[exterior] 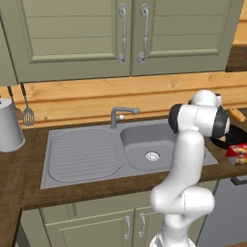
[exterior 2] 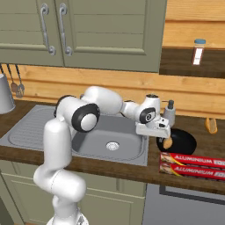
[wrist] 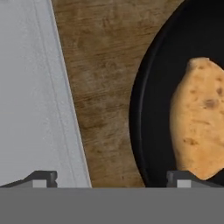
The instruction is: Pick the potato from the sink and place it in the bowl. Then pick the bowl and place it in the microwave. Then close the microwave door and press the start button.
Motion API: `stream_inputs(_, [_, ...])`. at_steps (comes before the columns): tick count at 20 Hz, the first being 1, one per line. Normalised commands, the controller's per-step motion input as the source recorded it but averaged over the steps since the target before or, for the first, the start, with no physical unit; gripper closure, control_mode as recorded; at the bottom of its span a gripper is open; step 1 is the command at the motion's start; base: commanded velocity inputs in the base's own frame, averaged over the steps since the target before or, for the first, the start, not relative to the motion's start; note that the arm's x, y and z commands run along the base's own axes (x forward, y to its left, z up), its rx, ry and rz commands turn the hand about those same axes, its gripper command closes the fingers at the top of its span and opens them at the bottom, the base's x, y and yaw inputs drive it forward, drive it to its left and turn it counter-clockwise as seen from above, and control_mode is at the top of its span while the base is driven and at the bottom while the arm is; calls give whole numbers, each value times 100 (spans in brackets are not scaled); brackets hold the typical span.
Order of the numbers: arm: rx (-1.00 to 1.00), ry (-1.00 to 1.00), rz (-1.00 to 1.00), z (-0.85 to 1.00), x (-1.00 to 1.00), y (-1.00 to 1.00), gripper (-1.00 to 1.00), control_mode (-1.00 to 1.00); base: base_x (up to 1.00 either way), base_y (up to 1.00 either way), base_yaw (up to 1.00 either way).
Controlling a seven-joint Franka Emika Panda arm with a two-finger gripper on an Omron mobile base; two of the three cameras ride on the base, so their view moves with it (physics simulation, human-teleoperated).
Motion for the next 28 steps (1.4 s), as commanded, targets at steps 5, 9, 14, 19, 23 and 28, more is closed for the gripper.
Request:
stream_inputs(5, [5,16,1,-19,21,-5,-100,-100,0,0,0])
stream_inputs(9, [3,8,6,0,24,-25,-100,-100,0,0,0])
stream_inputs(14, [3,9,7,-7,12,-27,-100,-100,0,0,0])
stream_inputs(19, [4,16,4,-36,6,-13,-100,-100,0,0,0])
stream_inputs(23, [3,13,2,-56,1,0,100,-100,0,0,0])
stream_inputs(28, [1,8,1,-37,-11,0,100,-100,0,0,0])
